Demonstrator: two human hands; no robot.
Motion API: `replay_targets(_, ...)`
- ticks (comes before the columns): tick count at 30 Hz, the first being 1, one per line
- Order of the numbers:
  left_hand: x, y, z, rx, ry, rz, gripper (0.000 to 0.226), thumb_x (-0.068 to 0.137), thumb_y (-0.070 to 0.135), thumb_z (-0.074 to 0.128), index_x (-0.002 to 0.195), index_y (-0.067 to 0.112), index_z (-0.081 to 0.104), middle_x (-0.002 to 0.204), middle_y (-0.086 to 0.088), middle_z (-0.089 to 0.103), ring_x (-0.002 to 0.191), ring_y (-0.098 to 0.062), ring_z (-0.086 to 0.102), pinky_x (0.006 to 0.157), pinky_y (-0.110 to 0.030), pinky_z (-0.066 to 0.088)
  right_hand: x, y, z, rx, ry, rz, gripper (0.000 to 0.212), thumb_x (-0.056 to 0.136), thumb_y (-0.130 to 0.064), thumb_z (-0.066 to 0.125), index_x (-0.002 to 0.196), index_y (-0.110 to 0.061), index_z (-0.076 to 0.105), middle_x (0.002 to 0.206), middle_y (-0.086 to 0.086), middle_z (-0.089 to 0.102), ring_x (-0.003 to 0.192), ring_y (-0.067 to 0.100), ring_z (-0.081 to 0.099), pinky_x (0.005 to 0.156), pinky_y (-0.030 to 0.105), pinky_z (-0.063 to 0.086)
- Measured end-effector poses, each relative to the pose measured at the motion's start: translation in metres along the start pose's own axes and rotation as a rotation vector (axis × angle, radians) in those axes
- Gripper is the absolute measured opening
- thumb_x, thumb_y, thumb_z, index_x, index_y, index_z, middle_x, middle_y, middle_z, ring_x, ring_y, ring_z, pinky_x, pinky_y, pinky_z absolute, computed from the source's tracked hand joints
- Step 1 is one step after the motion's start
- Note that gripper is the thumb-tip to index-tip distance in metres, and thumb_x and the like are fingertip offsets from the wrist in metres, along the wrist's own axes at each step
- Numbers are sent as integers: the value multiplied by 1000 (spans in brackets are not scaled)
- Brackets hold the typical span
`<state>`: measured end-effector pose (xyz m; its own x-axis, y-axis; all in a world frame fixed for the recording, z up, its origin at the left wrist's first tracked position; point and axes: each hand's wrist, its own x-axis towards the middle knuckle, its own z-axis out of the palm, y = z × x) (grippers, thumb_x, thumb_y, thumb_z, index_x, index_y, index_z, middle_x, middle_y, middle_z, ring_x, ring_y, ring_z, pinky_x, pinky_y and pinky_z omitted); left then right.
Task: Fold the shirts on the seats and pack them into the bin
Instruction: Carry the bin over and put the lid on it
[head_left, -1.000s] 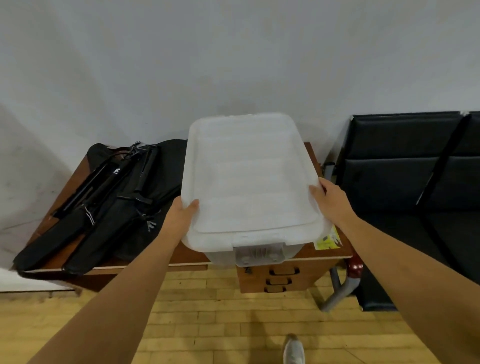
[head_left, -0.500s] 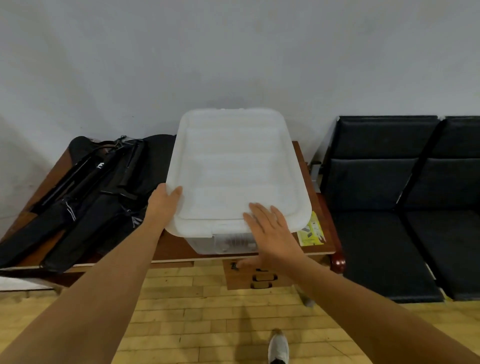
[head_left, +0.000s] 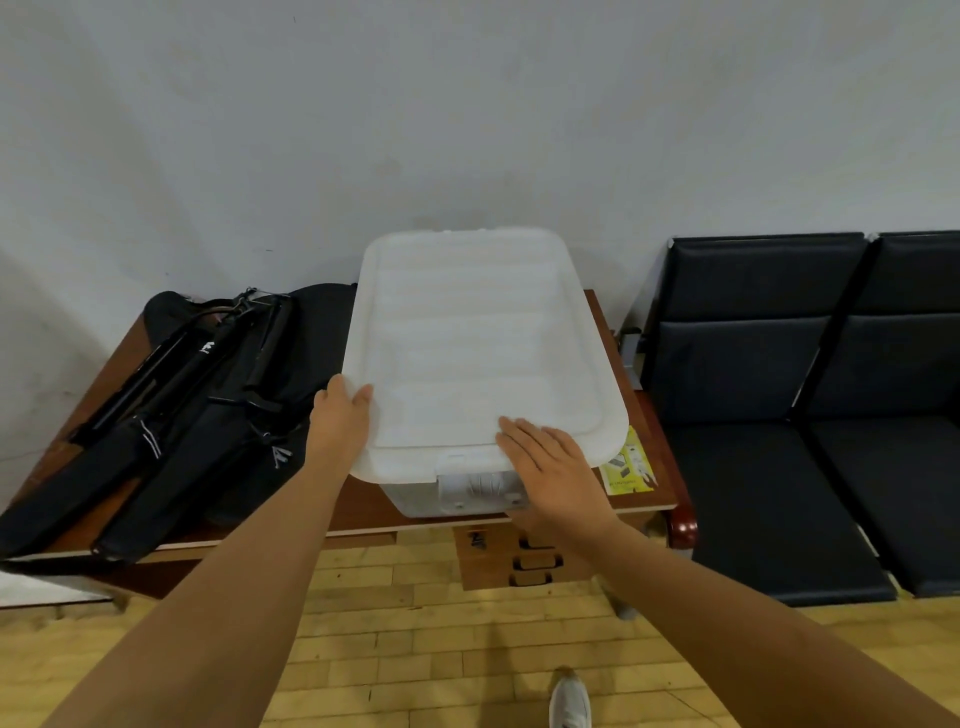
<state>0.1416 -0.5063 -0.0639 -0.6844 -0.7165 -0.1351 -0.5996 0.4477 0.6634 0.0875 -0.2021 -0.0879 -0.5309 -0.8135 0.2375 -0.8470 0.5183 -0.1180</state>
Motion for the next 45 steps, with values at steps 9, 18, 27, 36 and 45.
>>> replay_targets(9, -2, 0, 3, -6, 12, 6, 47, 106, 38, 41, 139, 5, 40, 130, -20, 47, 112, -38, 52, 86, -44, 41, 15, 6, -3, 460, 118, 170, 35, 90, -38, 70, 120, -20, 73, 135, -12, 63, 115, 7, 46, 104, 29, 37)
replay_targets(18, -6, 3, -2, 24, -9, 1, 50, 106, 40, 41, 142, 5, 37, 131, -20, 46, 117, -40, 50, 95, -52, 45, 24, -3, -15, 510, 35, 301, 23, 97, -34, 64, 114, -23, 73, 127, -13, 67, 113, 10, 50, 102, 30, 38)
replay_targets(27, 44, 84, -1, 226, 73, 321, 45, 96, 24, 62, 135, 3, 52, 141, -16, 44, 128, -36, 42, 105, -45, 37, 144, 69, -58, 593, 75, 449, 32, 98, -46, 58, 112, -19, 70, 112, -9, 64, 99, 6, 56, 90, 24, 43)
replay_targets(36, 152, 138, 62, 298, -35, 290, 67, 100, 39, 53, 154, 6, 30, 164, -11, 26, 152, -27, 21, 122, -41, 19, 314, 187, -44, 580, -17, 487, 43, 99, -49, 55, 124, -14, 62, 129, -1, 63, 116, 17, 60, 92, 22, 38)
replay_targets(45, 195, 142, 102, 564, 59, 329, 81, 92, 67, 10, 161, 25, 16, 170, -3, 5, 156, -18, -1, 126, -42, -3, 427, 248, 2, 312, -344, 404, 91, 84, -71, 61, 147, -9, 41, 147, 13, 51, 135, 33, 48, 107, 43, 40)
